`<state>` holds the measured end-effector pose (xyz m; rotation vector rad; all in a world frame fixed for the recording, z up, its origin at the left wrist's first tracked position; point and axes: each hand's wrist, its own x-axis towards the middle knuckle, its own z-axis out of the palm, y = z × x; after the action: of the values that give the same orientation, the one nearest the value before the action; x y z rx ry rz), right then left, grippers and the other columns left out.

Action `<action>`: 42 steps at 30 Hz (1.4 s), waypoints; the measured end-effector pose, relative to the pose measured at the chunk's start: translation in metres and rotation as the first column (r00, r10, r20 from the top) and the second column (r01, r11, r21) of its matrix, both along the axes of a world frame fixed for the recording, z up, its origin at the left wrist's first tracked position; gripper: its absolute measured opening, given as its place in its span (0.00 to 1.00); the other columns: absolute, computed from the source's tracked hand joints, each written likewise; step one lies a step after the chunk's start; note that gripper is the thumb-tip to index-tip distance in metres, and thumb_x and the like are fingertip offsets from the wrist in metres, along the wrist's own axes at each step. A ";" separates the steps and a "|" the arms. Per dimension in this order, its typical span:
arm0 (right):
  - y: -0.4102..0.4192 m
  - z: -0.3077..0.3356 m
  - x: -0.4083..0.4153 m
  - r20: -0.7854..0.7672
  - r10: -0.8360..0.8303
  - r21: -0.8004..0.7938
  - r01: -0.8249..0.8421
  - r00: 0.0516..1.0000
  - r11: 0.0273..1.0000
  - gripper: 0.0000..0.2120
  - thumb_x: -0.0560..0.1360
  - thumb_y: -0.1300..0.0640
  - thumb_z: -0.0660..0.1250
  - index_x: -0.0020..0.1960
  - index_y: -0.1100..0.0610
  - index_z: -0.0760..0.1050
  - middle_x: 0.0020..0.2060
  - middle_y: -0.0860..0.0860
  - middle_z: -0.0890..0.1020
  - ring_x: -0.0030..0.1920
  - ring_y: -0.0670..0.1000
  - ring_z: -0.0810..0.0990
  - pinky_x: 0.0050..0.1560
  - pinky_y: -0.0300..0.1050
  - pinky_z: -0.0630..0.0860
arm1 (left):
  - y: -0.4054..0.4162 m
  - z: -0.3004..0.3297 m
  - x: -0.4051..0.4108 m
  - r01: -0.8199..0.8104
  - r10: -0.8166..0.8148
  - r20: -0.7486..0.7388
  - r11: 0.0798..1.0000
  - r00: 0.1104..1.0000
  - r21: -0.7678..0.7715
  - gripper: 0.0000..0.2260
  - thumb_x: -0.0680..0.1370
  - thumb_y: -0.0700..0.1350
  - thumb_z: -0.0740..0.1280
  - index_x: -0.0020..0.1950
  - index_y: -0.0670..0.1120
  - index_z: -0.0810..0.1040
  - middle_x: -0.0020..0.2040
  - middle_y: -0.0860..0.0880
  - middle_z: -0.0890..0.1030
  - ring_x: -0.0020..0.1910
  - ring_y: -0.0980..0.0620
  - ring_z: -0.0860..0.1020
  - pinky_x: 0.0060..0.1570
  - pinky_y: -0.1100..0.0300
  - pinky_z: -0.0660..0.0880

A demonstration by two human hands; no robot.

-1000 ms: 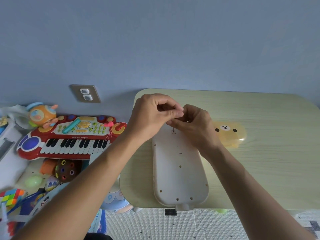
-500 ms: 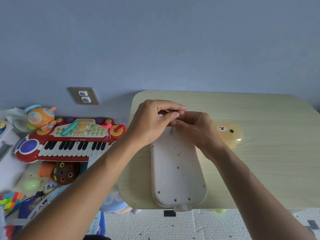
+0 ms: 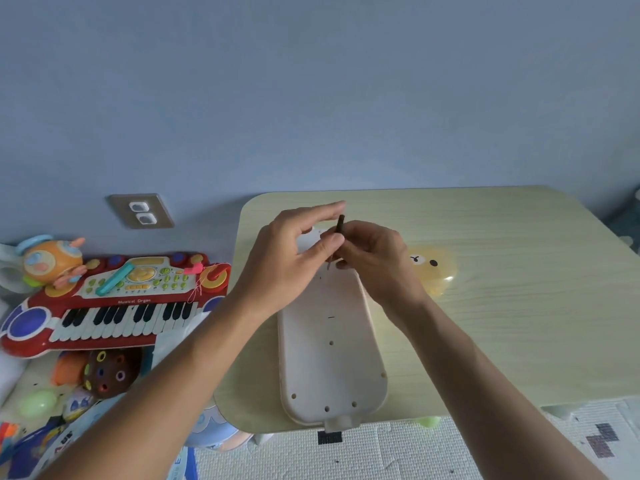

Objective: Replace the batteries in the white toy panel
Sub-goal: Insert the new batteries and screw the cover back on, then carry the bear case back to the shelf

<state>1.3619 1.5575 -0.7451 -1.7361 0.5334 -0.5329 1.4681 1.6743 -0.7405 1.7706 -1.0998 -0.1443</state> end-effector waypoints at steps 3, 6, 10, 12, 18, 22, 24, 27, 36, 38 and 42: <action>-0.027 0.010 -0.027 0.082 -0.114 0.076 0.108 0.990 0.991 0.11 0.83 0.64 0.59 0.54 0.58 0.81 0.32 0.52 0.77 0.34 0.48 0.78 0.40 0.42 0.78 | -0.013 0.005 -0.008 0.011 -0.010 -0.010 0.992 1.000 0.123 0.25 0.74 0.58 0.72 0.70 0.57 0.75 0.67 0.60 0.76 0.69 0.60 0.69 0.67 0.58 0.69; -0.066 0.008 -0.065 0.030 -0.269 0.080 0.266 0.963 0.961 0.13 0.83 0.61 0.57 0.60 0.56 0.79 0.33 0.46 0.67 0.32 0.47 0.67 0.37 0.41 0.69 | -0.032 0.008 -0.022 0.076 -0.071 -0.026 0.936 0.997 0.344 0.36 0.69 0.63 0.74 0.75 0.55 0.70 0.71 0.56 0.71 0.73 0.56 0.62 0.67 0.62 0.61; -0.091 -0.008 -0.107 -0.290 -0.257 -0.035 0.259 0.922 0.965 0.19 0.76 0.41 0.69 0.64 0.46 0.73 0.36 0.44 0.67 0.36 0.45 0.69 0.41 0.40 0.67 | -0.055 -0.004 -0.026 0.060 -0.154 0.119 0.823 0.981 0.565 0.46 0.63 0.68 0.75 0.77 0.53 0.65 0.73 0.53 0.69 0.76 0.52 0.59 0.71 0.56 0.56; -0.093 -0.019 -0.116 -0.418 -0.224 -0.078 0.211 0.881 0.974 0.38 0.72 0.40 0.75 0.76 0.48 0.65 0.36 0.46 0.67 0.36 0.46 0.69 0.37 0.39 0.65 | -0.061 -0.011 -0.024 0.028 -0.189 0.180 0.762 0.965 0.648 0.49 0.60 0.70 0.75 0.77 0.54 0.65 0.73 0.54 0.69 0.76 0.52 0.58 0.73 0.54 0.54; -0.097 -0.023 -0.108 -0.506 -0.166 -0.252 0.039 0.846 0.967 0.32 0.69 0.45 0.79 0.70 0.50 0.74 0.33 0.45 0.66 0.32 0.44 0.66 0.23 0.31 0.64 | -0.074 -0.020 -0.023 -0.029 -0.198 0.254 0.734 0.947 0.678 0.42 0.60 0.70 0.76 0.71 0.56 0.73 0.70 0.55 0.75 0.75 0.51 0.60 0.71 0.55 0.54; -0.100 -0.032 -0.106 -0.393 -0.237 -0.301 0.119 0.888 0.946 0.29 0.68 0.47 0.79 0.67 0.48 0.76 0.31 0.45 0.63 0.30 0.46 0.62 0.26 0.33 0.61 | -0.078 -0.025 -0.018 0.001 -0.162 0.209 0.792 0.964 0.610 0.39 0.60 0.68 0.77 0.68 0.55 0.76 0.68 0.55 0.76 0.76 0.51 0.61 0.70 0.56 0.54; -0.104 -0.032 -0.106 -0.283 -0.243 -0.229 0.181 0.928 0.957 0.29 0.68 0.45 0.79 0.67 0.44 0.75 0.33 0.47 0.64 0.33 0.46 0.63 0.33 0.36 0.62 | -0.080 -0.021 -0.014 0.056 -0.139 0.123 0.856 0.983 0.514 0.37 0.60 0.65 0.78 0.66 0.55 0.77 0.65 0.55 0.78 0.73 0.52 0.66 0.66 0.58 0.60; -0.108 -0.020 -0.109 -0.159 -0.176 -0.056 0.170 0.971 0.984 0.27 0.67 0.41 0.77 0.64 0.36 0.73 0.38 0.59 0.69 0.41 0.49 0.70 0.44 0.47 0.71 | -0.084 0.002 -0.014 0.232 -0.170 -0.216 0.923 0.961 0.306 0.29 0.64 0.55 0.81 0.63 0.55 0.78 0.58 0.56 0.81 0.62 0.55 0.78 0.61 0.57 0.74; -0.107 0.163 -0.157 -0.059 -0.293 0.096 0.298 0.954 0.950 0.31 0.70 0.52 0.80 0.67 0.42 0.69 0.36 0.43 0.81 0.38 0.42 0.77 0.43 0.38 0.79 | -0.120 0.177 -0.086 0.437 -0.310 -0.660 0.899 0.684 0.030 0.33 0.67 0.47 0.81 0.67 0.58 0.69 0.59 0.48 0.80 0.50 0.47 0.84 0.46 0.51 0.83; -0.106 0.233 -0.178 -0.081 -0.325 0.108 0.333 0.942 0.937 0.34 0.67 0.45 0.81 0.68 0.39 0.69 0.42 0.59 0.81 0.41 0.49 0.76 0.48 0.58 0.82 | -0.129 0.244 -0.102 0.484 -0.349 -0.670 0.875 0.656 0.019 0.31 0.68 0.47 0.81 0.65 0.58 0.69 0.58 0.48 0.81 0.48 0.48 0.84 0.46 0.53 0.83; -0.107 0.389 -0.234 -0.076 -0.395 0.115 0.402 0.915 0.909 0.40 0.66 0.46 0.81 0.74 0.40 0.67 0.54 0.54 0.84 0.49 0.51 0.84 0.57 0.54 0.83 | -0.145 0.399 -0.144 0.597 -0.434 -0.663 0.802 0.611 0.025 0.31 0.69 0.48 0.80 0.67 0.59 0.69 0.60 0.49 0.80 0.49 0.49 0.84 0.47 0.55 0.82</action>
<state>1.1281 1.4508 -0.3565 -1.5241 0.9511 -0.7259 1.3245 1.5294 -0.3419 1.3626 -1.0744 -1.2098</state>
